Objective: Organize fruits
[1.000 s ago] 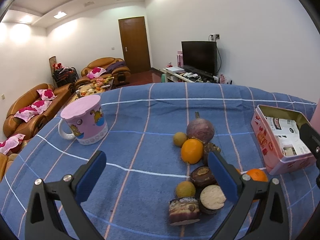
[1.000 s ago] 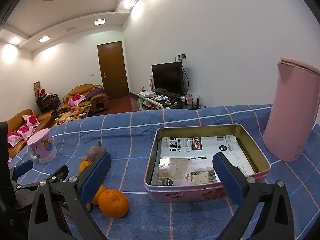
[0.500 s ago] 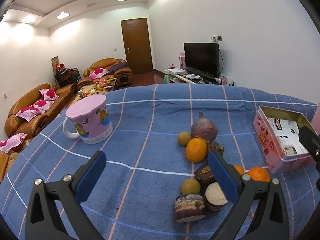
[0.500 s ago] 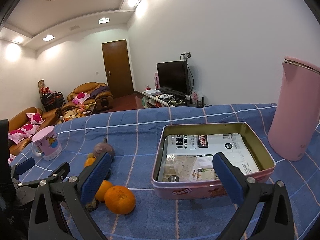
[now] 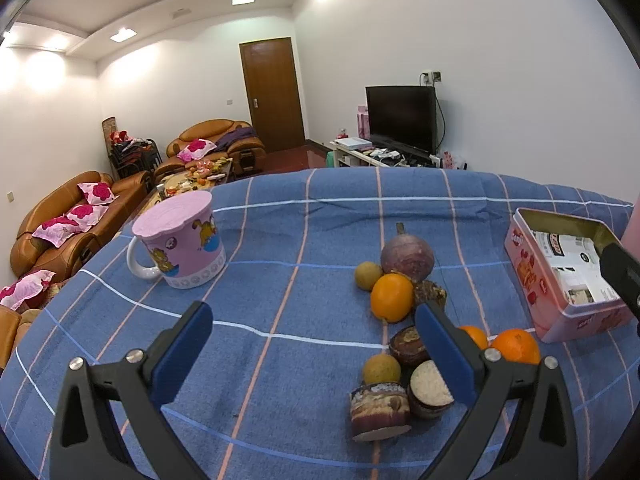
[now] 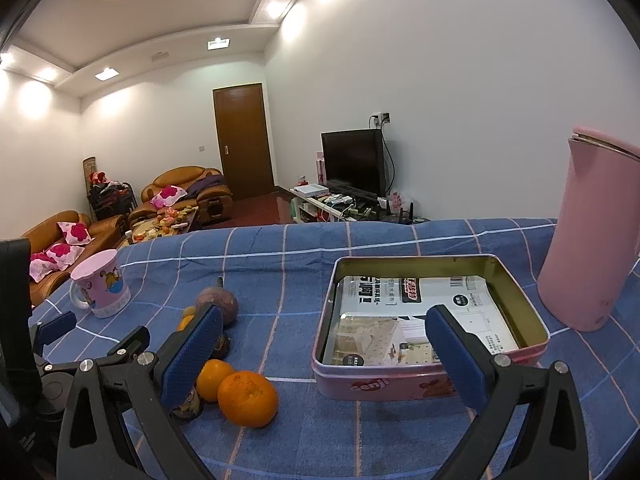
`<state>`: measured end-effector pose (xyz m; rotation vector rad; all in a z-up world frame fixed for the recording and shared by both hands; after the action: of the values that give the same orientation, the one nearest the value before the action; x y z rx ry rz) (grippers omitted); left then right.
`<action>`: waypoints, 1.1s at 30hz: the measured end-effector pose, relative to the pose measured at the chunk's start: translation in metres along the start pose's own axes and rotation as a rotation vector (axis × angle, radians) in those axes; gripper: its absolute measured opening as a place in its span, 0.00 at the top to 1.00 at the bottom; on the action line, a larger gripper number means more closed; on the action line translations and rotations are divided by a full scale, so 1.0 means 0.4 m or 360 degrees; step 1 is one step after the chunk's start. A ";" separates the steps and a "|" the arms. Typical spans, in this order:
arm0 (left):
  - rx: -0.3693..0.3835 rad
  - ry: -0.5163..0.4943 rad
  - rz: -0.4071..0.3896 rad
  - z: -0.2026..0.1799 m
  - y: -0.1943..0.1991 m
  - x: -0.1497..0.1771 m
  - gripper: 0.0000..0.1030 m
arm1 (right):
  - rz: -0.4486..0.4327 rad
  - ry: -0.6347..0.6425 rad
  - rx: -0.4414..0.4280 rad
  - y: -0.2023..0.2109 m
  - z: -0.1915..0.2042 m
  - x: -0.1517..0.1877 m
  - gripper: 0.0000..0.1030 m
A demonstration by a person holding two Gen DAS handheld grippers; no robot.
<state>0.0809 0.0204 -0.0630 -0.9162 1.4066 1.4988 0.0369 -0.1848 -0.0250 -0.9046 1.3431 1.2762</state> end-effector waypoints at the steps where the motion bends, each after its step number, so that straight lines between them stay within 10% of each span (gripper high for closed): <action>1: 0.0001 0.0002 0.0000 -0.001 0.001 0.000 0.00 | 0.0002 0.0001 -0.0001 0.000 0.000 0.000 0.01; 13: 0.0007 0.0014 0.0033 0.018 0.005 0.007 0.00 | 0.0055 -0.0001 -0.0042 0.007 0.001 0.013 0.22; 23: 0.0030 0.0292 0.0201 0.130 -0.017 0.044 0.00 | 0.0364 -0.0158 -0.0340 0.014 0.041 0.103 0.27; 33: 0.0285 0.0150 0.0306 0.043 0.000 0.070 0.15 | 0.0600 -0.0102 -0.0371 -0.046 0.076 0.188 0.32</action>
<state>0.0715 0.0406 -0.0873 -0.7663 1.7086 1.4557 0.0457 -0.1482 -0.0992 -0.7806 1.3751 1.7657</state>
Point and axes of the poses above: each gripper's, at about its wrist camera, not at the fingertips, and y roughly against the way its jaws point, z to its left, x to its underside, the point moved 9 cm from there along -y, roughly the way its jaws point, and after that the axes turned 11 degrees about -z, right-handed, at the moved point
